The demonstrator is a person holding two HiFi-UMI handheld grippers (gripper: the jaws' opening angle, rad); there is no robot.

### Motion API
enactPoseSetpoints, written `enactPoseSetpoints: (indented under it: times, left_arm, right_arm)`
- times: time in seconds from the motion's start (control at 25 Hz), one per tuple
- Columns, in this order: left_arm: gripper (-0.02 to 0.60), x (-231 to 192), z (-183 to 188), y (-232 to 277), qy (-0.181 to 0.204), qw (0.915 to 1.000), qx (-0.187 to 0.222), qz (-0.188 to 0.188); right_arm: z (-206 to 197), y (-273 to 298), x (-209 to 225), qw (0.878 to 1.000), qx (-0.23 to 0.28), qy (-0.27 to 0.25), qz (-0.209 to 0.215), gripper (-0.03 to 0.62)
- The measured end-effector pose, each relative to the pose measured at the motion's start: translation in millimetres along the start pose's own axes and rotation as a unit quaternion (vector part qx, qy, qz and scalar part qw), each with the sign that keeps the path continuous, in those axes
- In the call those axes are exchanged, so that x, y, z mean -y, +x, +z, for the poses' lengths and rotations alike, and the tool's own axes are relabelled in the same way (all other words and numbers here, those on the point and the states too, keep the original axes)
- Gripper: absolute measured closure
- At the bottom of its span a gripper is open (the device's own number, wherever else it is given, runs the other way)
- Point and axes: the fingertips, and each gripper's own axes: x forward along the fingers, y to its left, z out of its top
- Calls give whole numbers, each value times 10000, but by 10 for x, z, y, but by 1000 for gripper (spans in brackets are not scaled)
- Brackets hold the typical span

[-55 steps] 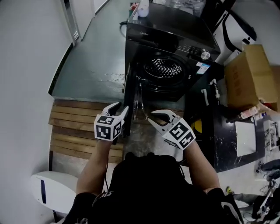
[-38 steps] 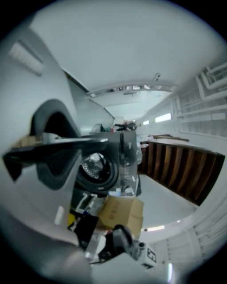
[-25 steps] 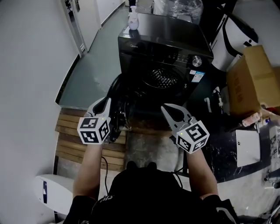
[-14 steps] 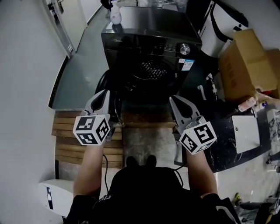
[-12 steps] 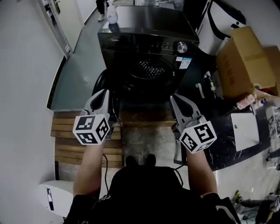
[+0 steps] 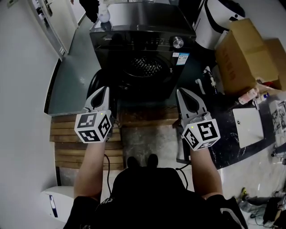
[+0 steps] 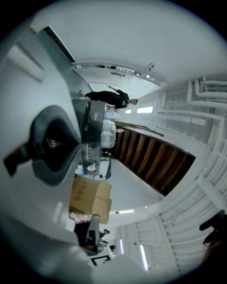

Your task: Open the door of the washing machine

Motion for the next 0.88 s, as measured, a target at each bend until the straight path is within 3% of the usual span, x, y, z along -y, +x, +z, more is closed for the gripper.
enactPoseSetpoints:
  times: [0.88]
  left_arm:
    - [571,57,-68,168,-22,9999,-73,-81]
  right_arm:
    - [-175,75,74,9996,-186,193,46,603]
